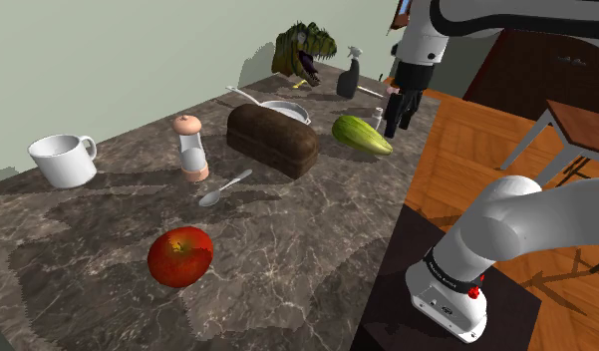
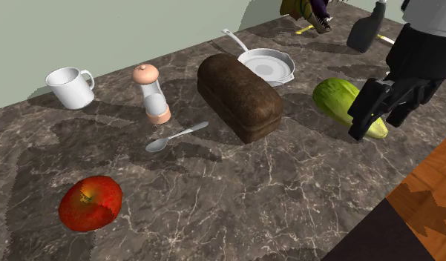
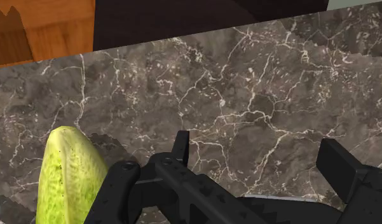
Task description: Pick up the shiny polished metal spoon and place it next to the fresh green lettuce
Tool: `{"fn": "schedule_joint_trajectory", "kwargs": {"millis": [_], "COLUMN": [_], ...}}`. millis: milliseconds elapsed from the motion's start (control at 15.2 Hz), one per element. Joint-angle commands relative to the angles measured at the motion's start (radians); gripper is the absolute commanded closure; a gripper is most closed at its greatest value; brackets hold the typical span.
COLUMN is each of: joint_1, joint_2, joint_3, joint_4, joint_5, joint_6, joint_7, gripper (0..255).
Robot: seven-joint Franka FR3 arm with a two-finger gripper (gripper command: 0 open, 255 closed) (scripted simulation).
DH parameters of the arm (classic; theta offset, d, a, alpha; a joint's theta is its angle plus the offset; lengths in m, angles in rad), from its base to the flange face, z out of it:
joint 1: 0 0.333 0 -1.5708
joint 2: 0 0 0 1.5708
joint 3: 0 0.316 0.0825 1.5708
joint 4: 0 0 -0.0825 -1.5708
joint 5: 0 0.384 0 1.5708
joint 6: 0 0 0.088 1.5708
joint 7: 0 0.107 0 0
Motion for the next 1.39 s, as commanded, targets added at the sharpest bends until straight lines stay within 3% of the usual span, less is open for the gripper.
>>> {"fn": "schedule_joint_trajectory", "kwargs": {"millis": [0, 726, 1320], "joint_1": [0.000, 0.086, 0.117], "joint_2": [0.000, 0.211, 0.474], "joint_3": [0.000, 0.199, 0.356], "joint_4": [0.000, 0.000, 0.115], "joint_5": [0.000, 0.101, 0.071], "joint_6": [0.000, 0.317, 0.546], "joint_7": [0.000, 0.160, 0.314], "gripper": [0, 0, 0]}}
